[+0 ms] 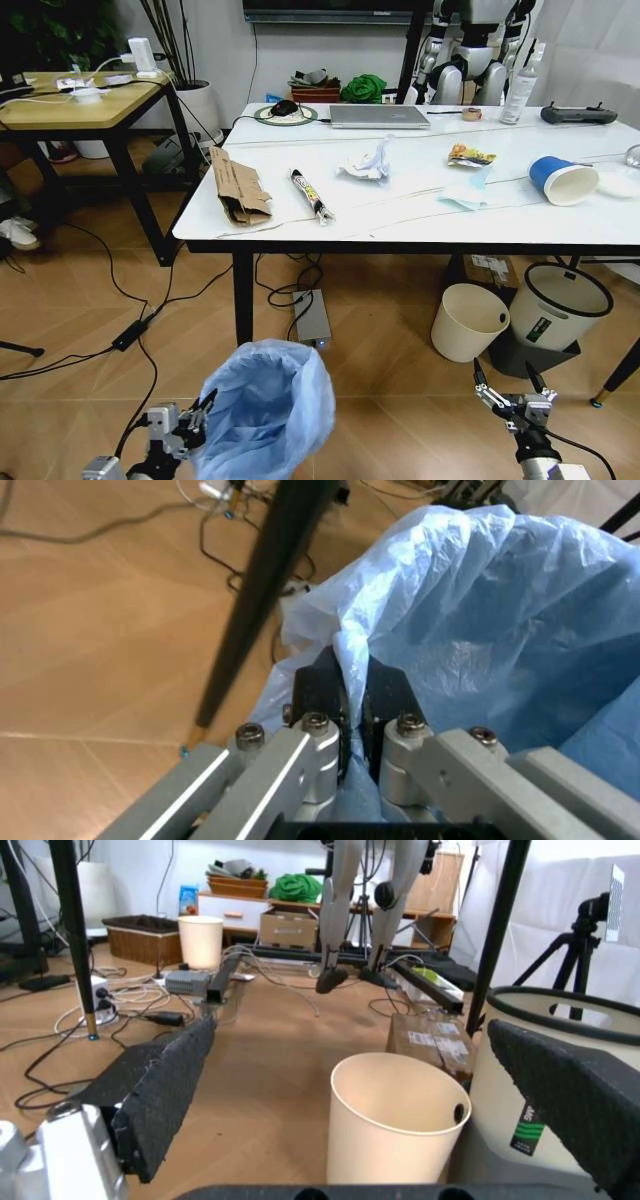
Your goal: Pick up the trash bin and place the trash from the table into it.
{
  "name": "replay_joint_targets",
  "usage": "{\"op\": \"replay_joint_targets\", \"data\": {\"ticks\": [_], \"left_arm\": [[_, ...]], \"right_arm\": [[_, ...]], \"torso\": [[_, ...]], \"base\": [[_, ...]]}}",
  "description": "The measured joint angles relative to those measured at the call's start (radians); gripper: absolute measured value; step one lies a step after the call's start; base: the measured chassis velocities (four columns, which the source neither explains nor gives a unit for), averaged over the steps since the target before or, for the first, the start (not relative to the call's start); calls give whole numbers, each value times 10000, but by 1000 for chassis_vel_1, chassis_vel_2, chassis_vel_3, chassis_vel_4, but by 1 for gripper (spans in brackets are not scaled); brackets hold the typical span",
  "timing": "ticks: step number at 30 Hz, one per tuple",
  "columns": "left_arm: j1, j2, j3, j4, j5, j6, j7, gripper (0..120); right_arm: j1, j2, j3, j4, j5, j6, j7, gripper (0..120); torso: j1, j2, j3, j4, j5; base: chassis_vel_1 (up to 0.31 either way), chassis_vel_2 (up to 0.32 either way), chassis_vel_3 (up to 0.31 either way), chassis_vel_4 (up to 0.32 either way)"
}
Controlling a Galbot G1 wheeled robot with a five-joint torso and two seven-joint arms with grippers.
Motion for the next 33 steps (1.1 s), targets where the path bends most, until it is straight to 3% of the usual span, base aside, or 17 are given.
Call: {"op": "replay_joint_targets", "data": {"ticks": [8, 15, 33], "left_arm": [[-125, 106, 334, -297, -853, 400, -593, 0], [-10, 148, 417, -362, -405, 428, -803, 0], [156, 162, 356, -613, 132, 1541, -2429, 0]], "right_arm": [[-106, 0, 47, 44, -39, -7, 43, 100], [-169, 0, 49, 108, -52, 10, 46, 100], [-4, 0, -14, 19, -74, -4, 46, 100]], "torso": [[120, 356, 236, 0, 0], [226, 645, 418, 2, -1], [505, 1390, 887, 1, -2]], "base": [[0, 0, 0, 0], [0, 0, 0, 0], [0, 0, 0, 0]]}}
